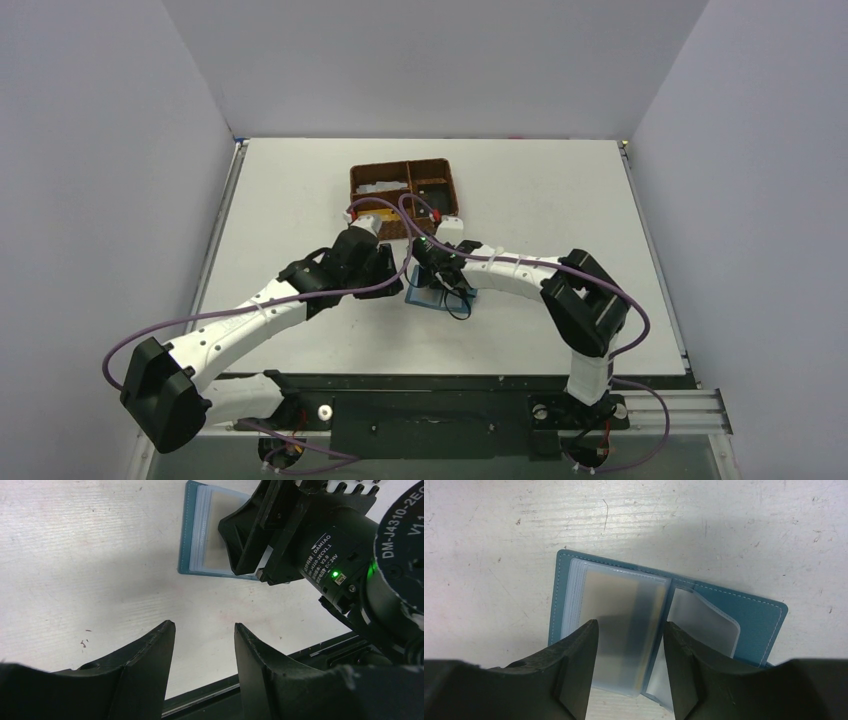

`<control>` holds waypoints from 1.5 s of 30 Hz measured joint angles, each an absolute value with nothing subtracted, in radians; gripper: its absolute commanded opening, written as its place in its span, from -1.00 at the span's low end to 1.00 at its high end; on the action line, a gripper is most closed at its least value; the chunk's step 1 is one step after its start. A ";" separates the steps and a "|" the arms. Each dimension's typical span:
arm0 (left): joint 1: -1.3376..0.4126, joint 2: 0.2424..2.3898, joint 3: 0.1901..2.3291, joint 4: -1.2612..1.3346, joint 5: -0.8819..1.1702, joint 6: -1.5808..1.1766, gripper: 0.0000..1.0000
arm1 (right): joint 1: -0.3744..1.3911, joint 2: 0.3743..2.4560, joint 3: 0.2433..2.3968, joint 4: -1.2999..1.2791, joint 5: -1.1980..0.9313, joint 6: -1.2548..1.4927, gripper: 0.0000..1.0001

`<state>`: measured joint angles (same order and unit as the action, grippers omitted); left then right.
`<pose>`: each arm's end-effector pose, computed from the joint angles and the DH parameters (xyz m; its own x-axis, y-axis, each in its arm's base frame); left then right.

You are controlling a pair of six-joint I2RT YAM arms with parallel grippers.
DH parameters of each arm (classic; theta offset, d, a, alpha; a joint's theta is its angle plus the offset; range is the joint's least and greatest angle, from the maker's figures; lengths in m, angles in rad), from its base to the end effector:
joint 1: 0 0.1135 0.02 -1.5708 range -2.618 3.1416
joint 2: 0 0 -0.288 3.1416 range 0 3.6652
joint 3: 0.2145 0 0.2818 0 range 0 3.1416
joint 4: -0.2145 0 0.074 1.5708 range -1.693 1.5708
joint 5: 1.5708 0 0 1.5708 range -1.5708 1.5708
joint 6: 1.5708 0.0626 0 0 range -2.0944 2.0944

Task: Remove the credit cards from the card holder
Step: Remove the credit card from the card holder.

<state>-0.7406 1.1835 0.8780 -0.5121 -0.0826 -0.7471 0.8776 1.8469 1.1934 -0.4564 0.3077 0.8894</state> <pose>0.2139 -0.1886 0.2551 -0.8236 -0.1646 -0.5427 0.0969 0.9020 -0.4206 0.2785 0.3056 0.1511 -0.8630 0.1195 -0.4908 0.0370 0.9839 0.1746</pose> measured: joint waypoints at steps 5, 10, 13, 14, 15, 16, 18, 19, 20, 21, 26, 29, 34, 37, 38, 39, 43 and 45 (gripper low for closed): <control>-0.736 1.184 0.878 -0.512 -0.087 -0.747 -0.10 | 0.879 1.863 1.195 -0.447 0.317 0.896 -0.04; -0.721 1.184 0.876 -0.511 -0.093 -0.746 -0.10 | 0.892 1.869 1.197 -0.445 0.345 0.904 0.05; -0.712 1.184 0.870 -0.511 -0.093 -0.746 -0.10 | 0.899 1.871 1.198 -0.443 0.358 0.908 0.05; -0.710 1.184 0.868 -0.511 -0.093 -0.746 -0.10 | 0.900 1.871 1.198 -0.443 0.361 0.911 0.06; -0.709 1.184 0.865 -0.511 -0.093 -0.746 -0.09 | 0.900 1.871 1.198 -0.443 0.361 0.914 0.07; -0.708 1.184 0.864 -0.510 -0.093 -0.746 -0.10 | 0.900 1.871 1.198 -0.442 0.363 0.915 0.08; -0.707 1.184 0.862 -0.510 -0.093 -0.746 -0.10 | 0.902 1.870 1.193 -0.434 0.366 0.923 0.09; -0.706 1.184 0.862 -0.510 -0.093 -0.745 -0.10 | 0.904 1.869 1.190 -0.429 0.368 0.926 0.09; -0.705 1.184 0.861 -0.509 -0.093 -0.744 -0.10 | 0.905 1.868 1.187 -0.423 0.368 0.929 0.09; -0.704 1.184 0.861 -0.509 -0.093 -0.744 -0.10 | 0.907 1.866 1.184 -0.418 0.367 0.930 0.10; -0.704 1.184 0.859 -0.507 -0.092 -0.744 -0.10 | 0.923 1.858 1.179 -0.409 0.366 0.937 0.10; -0.704 1.184 0.857 -0.505 -0.090 -0.744 -0.10 | 0.932 1.858 1.179 -0.406 0.366 0.944 0.09; -0.703 1.184 0.855 -0.503 -0.086 -0.744 -0.09 | 0.937 1.859 1.179 -0.405 0.366 0.954 0.01; -0.702 1.184 0.851 -0.503 -0.082 -0.744 -0.09 | 0.937 1.859 1.177 -0.404 0.366 0.958 -0.04; -0.701 1.184 0.849 -0.502 -0.081 -0.744 -0.09 | 0.937 1.859 1.173 -0.403 0.366 0.959 -0.06; -0.700 1.184 0.847 -0.501 -0.081 -0.744 -0.10 | 0.937 1.859 1.169 -0.402 0.366 0.960 -0.07; -0.698 1.184 0.827 -0.494 -0.081 -0.744 -0.10 | 0.937 1.859 1.159 -0.383 0.373 0.963 -0.27; -0.698 1.184 0.814 -0.490 -0.078 -0.746 -0.09 | 0.937 1.859 1.152 -0.370 0.378 0.962 -0.54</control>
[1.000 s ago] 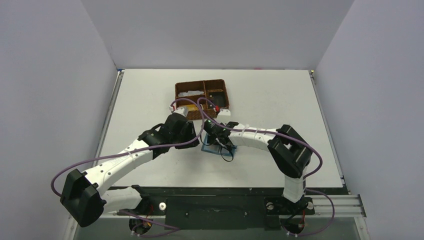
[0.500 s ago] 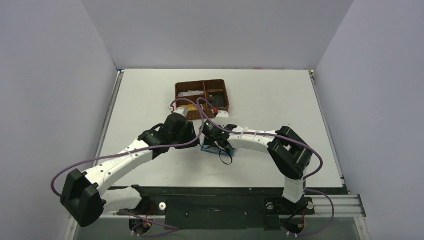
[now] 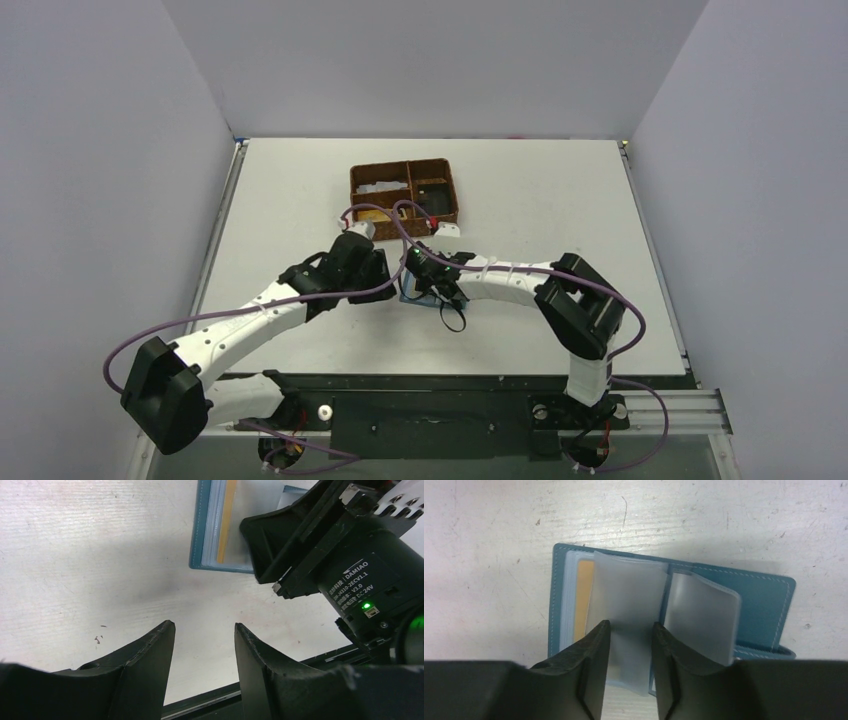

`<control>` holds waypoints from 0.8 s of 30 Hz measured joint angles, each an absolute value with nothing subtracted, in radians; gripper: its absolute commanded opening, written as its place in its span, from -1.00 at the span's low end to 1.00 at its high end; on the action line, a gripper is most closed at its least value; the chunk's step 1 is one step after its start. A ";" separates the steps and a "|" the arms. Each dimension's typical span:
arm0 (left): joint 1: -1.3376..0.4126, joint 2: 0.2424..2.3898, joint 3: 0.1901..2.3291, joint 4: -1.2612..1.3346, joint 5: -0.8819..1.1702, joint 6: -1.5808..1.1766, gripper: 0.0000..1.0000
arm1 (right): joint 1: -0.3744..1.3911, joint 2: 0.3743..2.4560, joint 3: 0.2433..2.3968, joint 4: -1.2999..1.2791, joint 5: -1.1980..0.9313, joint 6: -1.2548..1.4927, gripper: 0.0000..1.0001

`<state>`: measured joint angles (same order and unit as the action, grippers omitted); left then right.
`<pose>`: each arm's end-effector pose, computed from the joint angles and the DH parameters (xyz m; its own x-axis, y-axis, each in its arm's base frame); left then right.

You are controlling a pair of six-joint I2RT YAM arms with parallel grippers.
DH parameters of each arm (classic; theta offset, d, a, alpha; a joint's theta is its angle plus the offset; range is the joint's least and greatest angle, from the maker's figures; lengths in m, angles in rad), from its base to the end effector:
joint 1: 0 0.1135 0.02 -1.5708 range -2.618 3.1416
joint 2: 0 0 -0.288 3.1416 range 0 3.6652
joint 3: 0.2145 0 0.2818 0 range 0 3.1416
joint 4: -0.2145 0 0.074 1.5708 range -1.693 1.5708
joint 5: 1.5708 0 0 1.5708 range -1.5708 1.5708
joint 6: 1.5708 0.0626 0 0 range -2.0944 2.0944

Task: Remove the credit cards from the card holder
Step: Remove the credit card from the card holder.

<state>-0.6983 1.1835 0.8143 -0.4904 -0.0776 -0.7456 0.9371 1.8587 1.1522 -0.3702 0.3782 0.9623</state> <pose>0.2166 -0.1755 0.2334 -0.8349 -0.1823 -0.5194 0.0488 0.9154 -0.3997 0.2631 0.3190 0.1402 -0.8274 0.1618 -0.5378 0.0589 0.9773 0.2033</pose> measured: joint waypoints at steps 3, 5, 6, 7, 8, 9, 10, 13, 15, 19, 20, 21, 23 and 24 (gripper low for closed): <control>-0.698 1.184 0.802 -0.488 -0.075 -0.747 -0.09 | 0.937 1.856 1.137 -0.348 0.393 0.960 -1.00; -0.698 1.184 0.801 -0.488 -0.075 -0.748 -0.10 | 0.936 1.850 1.126 -0.337 0.401 0.958 -1.00; -0.698 1.184 0.800 -0.487 -0.075 -0.748 -0.10 | 0.934 1.845 1.116 -0.330 0.402 0.960 -1.00; -0.698 1.184 0.799 -0.485 -0.075 -0.748 -0.10 | 0.932 1.838 1.106 -0.319 0.400 0.959 -1.00; -0.698 1.184 0.796 -0.481 -0.075 -0.748 -0.11 | 0.930 1.832 1.095 -0.308 0.397 0.959 -1.00; -0.698 1.185 0.793 -0.479 -0.075 -0.748 -0.12 | 0.928 1.823 1.080 -0.290 0.392 0.958 -1.00; -0.698 1.187 0.790 -0.474 -0.074 -0.748 -0.15 | 0.925 1.809 1.057 -0.271 0.384 0.957 -1.00; -0.698 1.203 0.784 -0.460 -0.070 -0.748 -0.23 | 0.914 1.763 0.993 -0.223 0.341 0.949 -1.00; -0.698 1.225 0.783 -0.449 -0.067 -0.748 -0.30 | 0.903 1.730 0.946 -0.186 0.299 0.934 -1.00; -0.697 1.280 0.783 -0.419 -0.055 -0.748 -0.42 | 0.885 1.690 0.888 -0.120 0.215 0.887 -1.00; -0.697 1.301 0.783 -0.408 -0.051 -0.748 -0.46 | 0.883 1.684 0.878 -0.105 0.192 0.873 -1.00; -0.697 1.311 0.783 -0.403 -0.049 -0.748 -0.48 | 0.883 1.678 0.870 -0.095 0.171 0.862 -1.00; -0.697 1.342 0.783 -0.392 -0.043 -0.748 -0.54 | 0.884 1.673 0.863 -0.080 0.130 0.840 -1.00; -0.697 1.357 0.783 -0.385 -0.038 -0.748 -0.57 | 0.884 1.673 0.861 -0.069 0.111 0.831 -1.00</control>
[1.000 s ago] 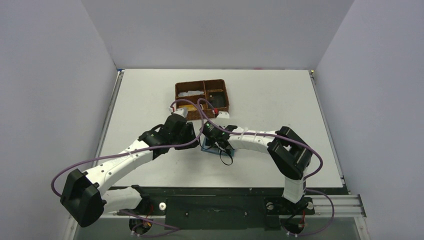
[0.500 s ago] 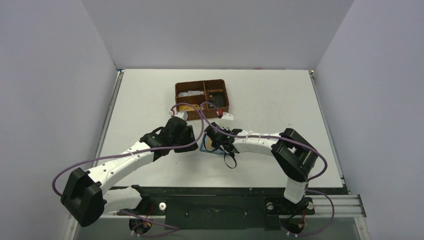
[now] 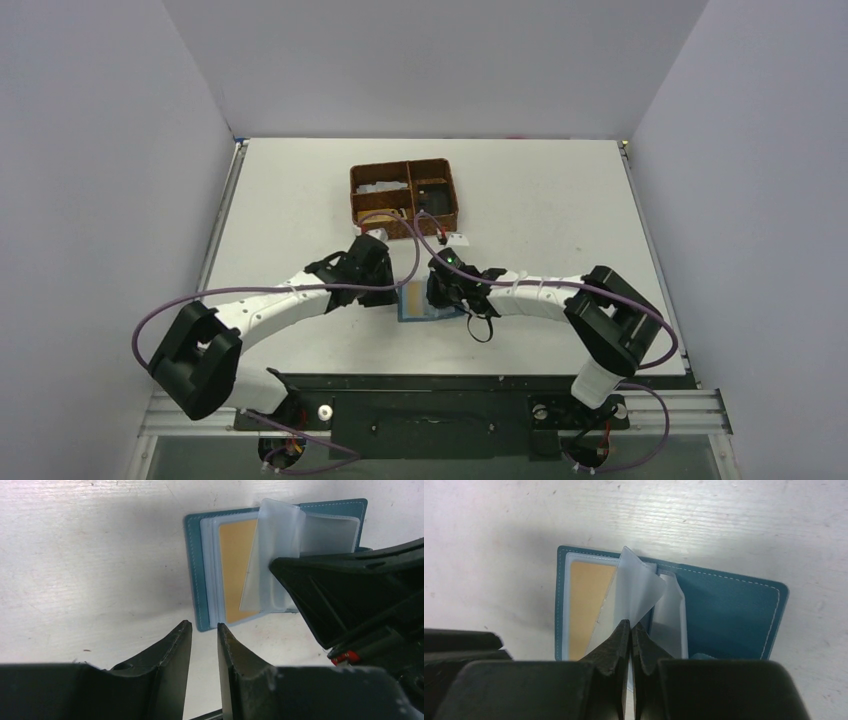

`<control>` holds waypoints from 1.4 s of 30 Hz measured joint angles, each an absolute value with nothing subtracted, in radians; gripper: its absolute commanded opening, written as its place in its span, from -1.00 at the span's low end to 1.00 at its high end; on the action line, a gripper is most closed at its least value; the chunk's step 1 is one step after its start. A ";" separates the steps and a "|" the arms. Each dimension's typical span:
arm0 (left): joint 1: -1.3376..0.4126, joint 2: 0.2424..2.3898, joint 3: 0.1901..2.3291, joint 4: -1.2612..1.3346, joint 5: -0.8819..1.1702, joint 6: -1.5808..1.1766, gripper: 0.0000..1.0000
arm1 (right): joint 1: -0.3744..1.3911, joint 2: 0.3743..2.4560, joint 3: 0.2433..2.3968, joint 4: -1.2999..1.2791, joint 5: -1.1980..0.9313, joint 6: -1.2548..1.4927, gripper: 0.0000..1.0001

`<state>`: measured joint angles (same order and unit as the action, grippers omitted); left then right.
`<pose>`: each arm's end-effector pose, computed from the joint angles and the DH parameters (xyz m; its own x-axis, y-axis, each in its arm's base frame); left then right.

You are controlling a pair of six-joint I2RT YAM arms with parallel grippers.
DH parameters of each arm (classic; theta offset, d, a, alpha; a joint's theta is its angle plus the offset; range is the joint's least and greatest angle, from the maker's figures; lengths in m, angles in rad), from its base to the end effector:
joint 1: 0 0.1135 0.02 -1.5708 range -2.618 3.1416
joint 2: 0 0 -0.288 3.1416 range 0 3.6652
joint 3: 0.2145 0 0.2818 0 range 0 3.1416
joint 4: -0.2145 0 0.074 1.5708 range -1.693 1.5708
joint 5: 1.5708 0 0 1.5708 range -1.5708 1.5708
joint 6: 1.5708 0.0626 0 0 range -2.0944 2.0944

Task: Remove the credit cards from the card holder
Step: Remove the credit card from the card holder.

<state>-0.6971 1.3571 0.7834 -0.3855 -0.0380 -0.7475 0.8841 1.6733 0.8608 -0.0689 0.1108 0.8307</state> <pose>0.2324 -0.1915 0.1841 -0.8851 -0.1449 -0.4422 0.0315 0.9295 -0.3675 0.2393 0.2810 0.1362 -0.8645 0.1030 -0.4919 -0.1270 0.9022 0.4121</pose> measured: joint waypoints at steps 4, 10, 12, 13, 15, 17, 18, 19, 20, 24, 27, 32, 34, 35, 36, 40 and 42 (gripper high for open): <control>-0.697 1.399 0.783 -0.359 -0.023 -0.748 -0.66 | 0.884 1.673 0.848 -0.031 0.060 0.811 -1.00; -0.697 1.427 0.786 -0.323 -0.014 -0.748 -0.75 | 0.884 1.673 0.833 0.005 0.020 0.800 -1.00; -0.697 1.441 0.786 -0.307 -0.013 -0.748 -0.79 | 0.884 1.673 0.826 0.019 0.006 0.802 -1.00; -0.697 1.450 0.786 -0.298 -0.010 -0.748 -0.82 | 0.884 1.671 0.820 0.028 -0.003 0.805 -1.00; -0.697 1.469 0.786 -0.281 -0.001 -0.748 -0.85 | 0.884 1.664 0.805 0.044 -0.017 0.814 -1.00; -0.697 1.494 0.786 -0.261 0.009 -0.748 -0.87 | 0.884 1.655 0.788 0.065 -0.036 0.826 -1.00; -0.697 1.504 0.786 -0.252 0.012 -0.748 -0.88 | 0.884 1.654 0.786 0.067 -0.037 0.827 -1.00; -0.697 1.516 0.786 -0.242 0.015 -0.748 -0.89 | 0.884 1.653 0.782 0.072 -0.043 0.831 -1.00; -0.697 1.525 0.786 -0.233 0.017 -0.748 -0.90 | 0.884 1.651 0.776 0.081 -0.047 0.835 -1.00; -0.698 1.550 0.788 -0.192 0.032 -0.749 -0.94 | 0.883 1.650 0.766 0.097 -0.058 0.853 -1.00; -0.698 1.560 0.791 -0.176 0.035 -0.749 -0.97 | 0.882 1.649 0.764 0.101 -0.060 0.864 -0.94; -0.699 1.564 0.792 -0.173 0.034 -0.752 -1.00 | 0.882 1.630 0.762 0.087 -0.052 0.884 -0.51; -0.699 1.564 0.792 -0.173 0.033 -0.752 -1.00 | 0.882 1.606 0.762 0.063 -0.033 0.891 -0.38; -0.699 1.564 0.793 -0.174 0.033 -0.752 -1.00 | 0.883 1.591 0.762 0.047 -0.020 0.892 -0.35; -0.699 1.564 0.794 -0.176 0.033 -0.752 -1.00 | 0.883 1.577 0.764 0.032 -0.006 0.894 -0.35; -0.699 1.565 0.801 -0.186 0.030 -0.752 -1.00 | 0.884 1.542 0.785 -0.047 0.055 0.895 -0.37; -0.699 1.566 0.806 -0.198 0.027 -0.751 -1.00 | 0.884 1.541 0.801 -0.080 0.078 0.894 -0.38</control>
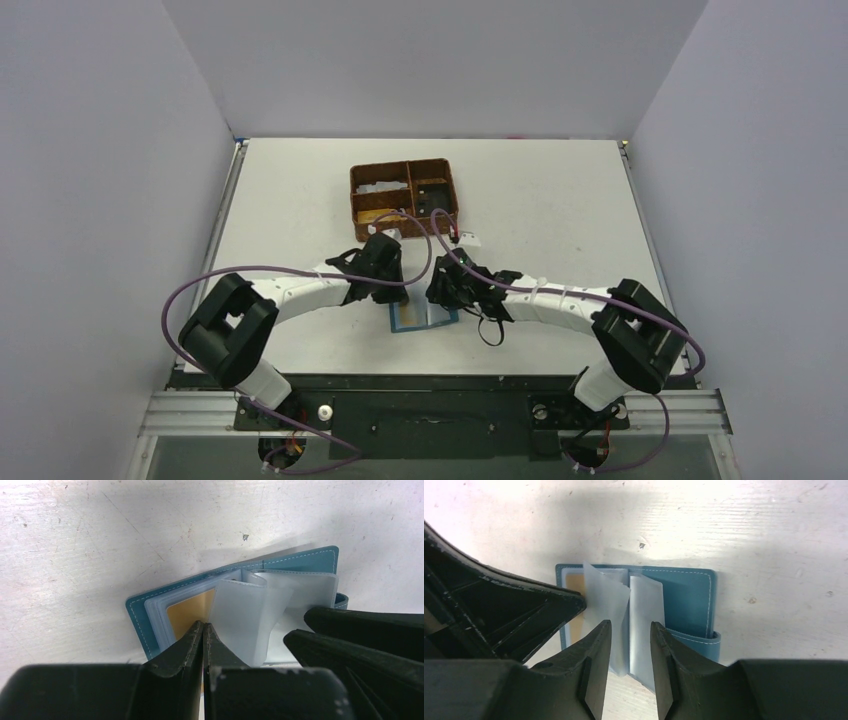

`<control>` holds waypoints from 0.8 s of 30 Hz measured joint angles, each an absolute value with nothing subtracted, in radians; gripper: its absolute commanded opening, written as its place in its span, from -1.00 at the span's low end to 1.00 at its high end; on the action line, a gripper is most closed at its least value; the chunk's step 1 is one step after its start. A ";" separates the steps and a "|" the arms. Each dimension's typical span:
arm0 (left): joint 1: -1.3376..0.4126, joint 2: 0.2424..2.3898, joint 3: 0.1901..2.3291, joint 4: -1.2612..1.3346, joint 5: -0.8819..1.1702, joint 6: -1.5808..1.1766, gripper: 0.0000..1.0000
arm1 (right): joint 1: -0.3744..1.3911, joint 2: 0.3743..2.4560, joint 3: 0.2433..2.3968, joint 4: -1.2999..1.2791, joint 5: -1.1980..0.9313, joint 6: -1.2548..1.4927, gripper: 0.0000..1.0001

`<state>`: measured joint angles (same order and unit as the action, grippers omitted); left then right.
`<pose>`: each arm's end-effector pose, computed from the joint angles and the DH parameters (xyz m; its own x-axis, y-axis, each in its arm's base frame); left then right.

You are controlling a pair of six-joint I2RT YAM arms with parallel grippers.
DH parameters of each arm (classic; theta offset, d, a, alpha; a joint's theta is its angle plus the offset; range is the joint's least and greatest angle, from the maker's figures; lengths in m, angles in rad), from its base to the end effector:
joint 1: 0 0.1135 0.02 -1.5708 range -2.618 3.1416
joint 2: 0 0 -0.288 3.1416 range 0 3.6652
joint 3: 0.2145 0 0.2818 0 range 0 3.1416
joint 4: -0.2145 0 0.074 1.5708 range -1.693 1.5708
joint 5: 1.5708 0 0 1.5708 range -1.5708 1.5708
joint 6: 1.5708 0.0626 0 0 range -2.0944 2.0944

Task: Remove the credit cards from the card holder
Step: Remove the credit card from the card holder.

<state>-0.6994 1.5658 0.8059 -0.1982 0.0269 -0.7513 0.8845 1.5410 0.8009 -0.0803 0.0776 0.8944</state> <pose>0.2576 -0.2189 0.1436 -0.9049 -0.1305 -0.4052 0.0516 0.9112 -0.4086 0.2244 0.2663 0.1602 -0.8655 0.1704 -0.4711 -0.1004 0.8623 0.4963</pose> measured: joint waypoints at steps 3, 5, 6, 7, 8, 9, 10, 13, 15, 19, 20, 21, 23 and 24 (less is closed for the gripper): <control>-0.701 1.566 0.820 -0.226 0.023 -0.750 -1.00 | 0.886 1.543 0.819 -0.120 0.100 0.894 -0.35; -0.702 1.566 0.823 -0.236 0.023 -0.748 -1.00 | 0.895 1.546 0.825 -0.134 0.112 0.892 -0.33; -0.704 1.566 0.823 -0.239 0.022 -0.747 -1.00 | 0.900 1.547 0.826 -0.137 0.117 0.892 -0.31; -0.705 1.566 0.823 -0.243 0.022 -0.747 -1.00 | 0.908 1.547 0.827 -0.138 0.121 0.892 -0.30; -0.706 1.566 0.823 -0.244 0.022 -0.747 -1.00 | 0.917 1.547 0.827 -0.138 0.126 0.892 -0.29; -0.706 1.566 0.823 -0.244 0.022 -0.747 -1.00 | 0.927 1.547 0.829 -0.138 0.130 0.892 -0.29; -0.706 1.566 0.823 -0.244 0.022 -0.747 -1.00 | 0.937 1.547 0.831 -0.139 0.136 0.892 -0.29; -0.706 1.566 0.823 -0.244 0.022 -0.747 -1.00 | 0.972 1.551 0.857 -0.155 0.159 0.895 -0.31; -0.706 1.565 0.823 -0.244 0.022 -0.747 -1.00 | 0.992 1.563 0.892 -0.167 0.178 0.900 -0.33; -0.706 1.565 0.823 -0.244 0.020 -0.747 -1.00 | 1.010 1.603 0.941 -0.199 0.224 0.912 -0.32; -0.706 1.565 0.823 -0.244 0.019 -0.747 -1.00 | 1.010 1.614 0.944 -0.208 0.234 0.913 -0.32; -0.706 1.565 0.823 -0.244 0.019 -0.747 -1.00 | 1.010 1.623 0.945 -0.218 0.245 0.914 -0.32; -0.706 1.565 0.823 -0.244 0.019 -0.747 -1.00 | 1.009 1.637 0.946 -0.243 0.261 0.914 -0.31; -0.706 1.565 0.823 -0.244 0.019 -0.747 -1.00 | 1.009 1.644 0.947 -0.253 0.269 0.913 -0.31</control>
<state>-0.7063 1.5654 0.8227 -0.2436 0.0189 -0.7467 1.0088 1.6436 0.9466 -0.2535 0.2691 0.9134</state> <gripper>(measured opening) 0.003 0.338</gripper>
